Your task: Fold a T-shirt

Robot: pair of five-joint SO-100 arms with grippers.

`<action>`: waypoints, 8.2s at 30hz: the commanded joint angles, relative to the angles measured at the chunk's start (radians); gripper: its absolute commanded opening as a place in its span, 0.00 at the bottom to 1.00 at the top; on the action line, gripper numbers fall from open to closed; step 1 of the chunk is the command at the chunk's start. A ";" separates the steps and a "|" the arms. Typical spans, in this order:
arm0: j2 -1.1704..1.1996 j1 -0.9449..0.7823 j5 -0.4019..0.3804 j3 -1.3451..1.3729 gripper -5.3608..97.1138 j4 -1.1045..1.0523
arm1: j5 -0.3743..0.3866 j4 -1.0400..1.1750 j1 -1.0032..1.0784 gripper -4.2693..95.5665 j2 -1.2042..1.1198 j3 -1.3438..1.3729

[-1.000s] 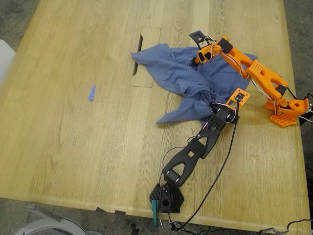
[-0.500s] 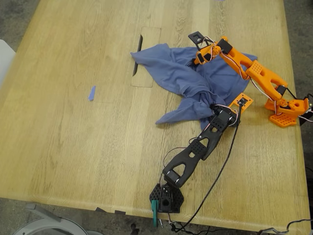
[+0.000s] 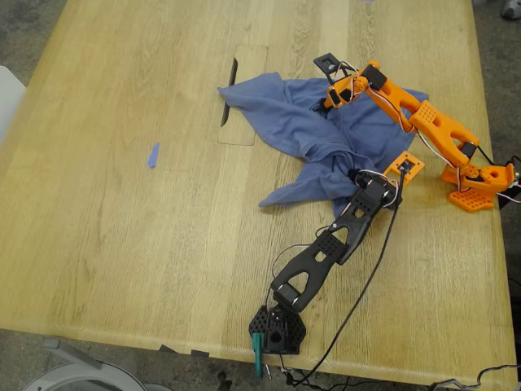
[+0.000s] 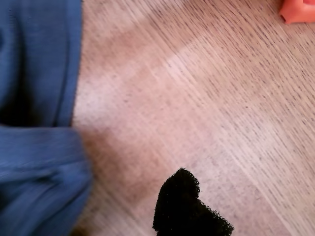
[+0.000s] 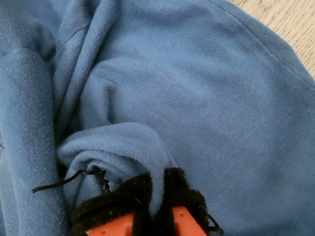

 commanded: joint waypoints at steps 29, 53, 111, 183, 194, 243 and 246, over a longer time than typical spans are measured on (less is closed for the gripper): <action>-0.109 -0.083 0.035 -0.035 0.67 -0.176 | 0.008 0.005 -0.029 0.04 0.077 -0.017; -0.304 -0.241 0.124 -0.035 0.40 -0.302 | 0.012 -0.008 -0.044 0.04 0.092 -0.017; 0.710 -0.537 0.245 -0.040 0.05 0.044 | -0.072 -0.081 -0.146 0.04 0.566 -0.018; 1.279 -0.221 0.255 -0.044 0.05 -0.258 | -0.210 -0.325 -0.451 0.05 1.173 -0.018; 1.325 0.049 0.261 -0.044 0.05 -0.081 | -0.238 -0.250 -0.595 0.05 1.255 -0.015; 1.962 0.321 0.121 0.922 0.05 0.282 | -0.173 0.181 -0.862 0.05 1.539 0.503; 2.011 0.285 0.120 1.003 0.05 0.282 | -0.158 0.147 -0.857 0.05 1.718 0.802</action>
